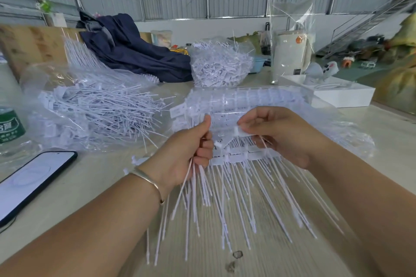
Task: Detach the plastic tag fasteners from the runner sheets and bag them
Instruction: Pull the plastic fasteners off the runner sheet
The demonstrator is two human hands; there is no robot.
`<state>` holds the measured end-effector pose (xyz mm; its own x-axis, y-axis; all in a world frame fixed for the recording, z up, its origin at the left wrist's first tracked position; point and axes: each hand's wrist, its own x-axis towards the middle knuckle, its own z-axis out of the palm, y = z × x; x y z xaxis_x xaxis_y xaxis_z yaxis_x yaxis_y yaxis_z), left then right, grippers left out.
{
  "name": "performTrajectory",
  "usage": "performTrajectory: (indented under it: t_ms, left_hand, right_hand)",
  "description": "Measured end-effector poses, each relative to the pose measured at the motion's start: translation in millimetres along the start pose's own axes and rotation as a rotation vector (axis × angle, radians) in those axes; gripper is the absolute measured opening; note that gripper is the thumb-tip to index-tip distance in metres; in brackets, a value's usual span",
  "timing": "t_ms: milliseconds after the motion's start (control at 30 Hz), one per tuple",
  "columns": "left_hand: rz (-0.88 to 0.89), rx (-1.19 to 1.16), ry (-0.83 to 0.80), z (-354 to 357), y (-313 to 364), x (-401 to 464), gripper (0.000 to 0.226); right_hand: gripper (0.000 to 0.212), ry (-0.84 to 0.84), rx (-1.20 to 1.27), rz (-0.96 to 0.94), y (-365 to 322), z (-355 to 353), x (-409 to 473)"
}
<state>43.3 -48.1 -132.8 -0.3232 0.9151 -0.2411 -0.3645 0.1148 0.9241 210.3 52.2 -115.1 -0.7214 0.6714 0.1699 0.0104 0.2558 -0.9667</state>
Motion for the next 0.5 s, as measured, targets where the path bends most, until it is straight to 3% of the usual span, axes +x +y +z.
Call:
performTrajectory:
  t_ms: [100, 233, 300, 500]
  left_hand:
    - [0.021, 0.040, -0.017, -0.2, 0.1, -0.4, 0.038]
    - [0.095, 0.085, -0.087, 1.9, 3.3, -4.4, 0.033]
    - [0.134, 0.139, -0.094, 0.8, 5.1, -5.4, 0.016]
    - [0.108, 0.243, -0.074, -3.0, 4.6, -3.8, 0.011]
  right_hand:
    - [0.023, -0.007, 0.147, -0.010, -0.1, -3.9, 1.1]
    - [0.014, 0.047, 0.022, 0.012, 2.4, -3.0, 1.5]
    - [0.013, 0.081, -0.015, 0.039, 4.3, -2.0, 1.8]
    - [0.017, 0.127, 0.146, -0.017, 1.4, -9.0, 3.5]
